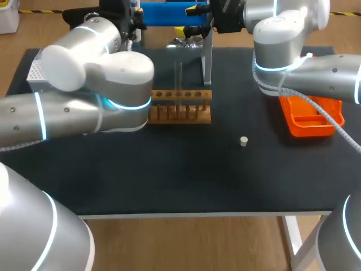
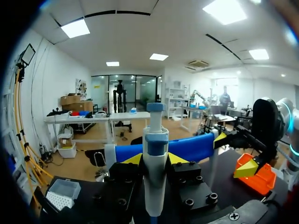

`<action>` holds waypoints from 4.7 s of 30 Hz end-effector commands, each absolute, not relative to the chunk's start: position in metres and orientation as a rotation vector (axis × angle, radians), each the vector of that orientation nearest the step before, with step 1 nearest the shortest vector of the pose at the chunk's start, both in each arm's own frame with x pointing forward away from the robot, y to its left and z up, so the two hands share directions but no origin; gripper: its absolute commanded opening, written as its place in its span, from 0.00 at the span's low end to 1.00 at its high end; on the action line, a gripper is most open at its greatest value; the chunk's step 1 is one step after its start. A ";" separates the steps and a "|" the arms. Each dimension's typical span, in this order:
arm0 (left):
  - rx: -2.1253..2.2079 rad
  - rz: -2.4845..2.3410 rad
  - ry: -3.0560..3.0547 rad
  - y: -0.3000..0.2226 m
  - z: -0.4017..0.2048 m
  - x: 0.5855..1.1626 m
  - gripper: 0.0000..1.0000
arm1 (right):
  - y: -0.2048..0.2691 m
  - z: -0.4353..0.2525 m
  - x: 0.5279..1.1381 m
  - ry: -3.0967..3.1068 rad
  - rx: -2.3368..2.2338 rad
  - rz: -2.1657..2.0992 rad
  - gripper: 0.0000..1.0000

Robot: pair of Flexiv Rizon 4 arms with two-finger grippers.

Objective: Invert the test tube, pick up the pipette, mount the tip to pipette, aspirate from beaker and dispense into the tube, eject the tip, return the pipette, and cap with the stopper.

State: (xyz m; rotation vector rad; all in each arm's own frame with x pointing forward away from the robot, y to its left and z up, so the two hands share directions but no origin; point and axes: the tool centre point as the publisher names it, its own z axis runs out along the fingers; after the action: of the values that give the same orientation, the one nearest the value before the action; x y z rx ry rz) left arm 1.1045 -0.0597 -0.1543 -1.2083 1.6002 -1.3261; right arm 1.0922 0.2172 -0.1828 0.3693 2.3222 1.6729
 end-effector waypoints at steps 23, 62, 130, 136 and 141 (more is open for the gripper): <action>-1.349 -1.142 1.554 -0.061 -0.169 1.139 0.00 | 0.217 -0.182 1.092 2.323 0.370 1.671 1.00; -1.451 -1.075 1.650 -0.061 -0.197 1.163 0.00 | 0.217 -0.182 1.092 2.323 0.370 1.671 1.00; -1.333 -1.208 1.662 -0.065 -0.137 1.104 1.00 | 0.217 -0.182 1.092 2.323 0.370 1.671 1.00; -1.235 -1.313 1.748 -0.062 -0.134 1.075 1.00 | 0.217 -0.182 1.092 2.323 0.370 1.671 1.00; -1.132 -1.409 1.849 -0.063 -0.134 1.052 1.00 | 0.217 -0.182 1.092 2.323 0.370 1.671 1.00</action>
State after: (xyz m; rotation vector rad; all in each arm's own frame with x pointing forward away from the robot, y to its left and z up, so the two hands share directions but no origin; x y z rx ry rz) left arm 1.0737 -0.0806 -0.1357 -1.2243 1.7249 -1.2461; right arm 1.0923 0.2172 -0.1829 0.3694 2.3215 1.6734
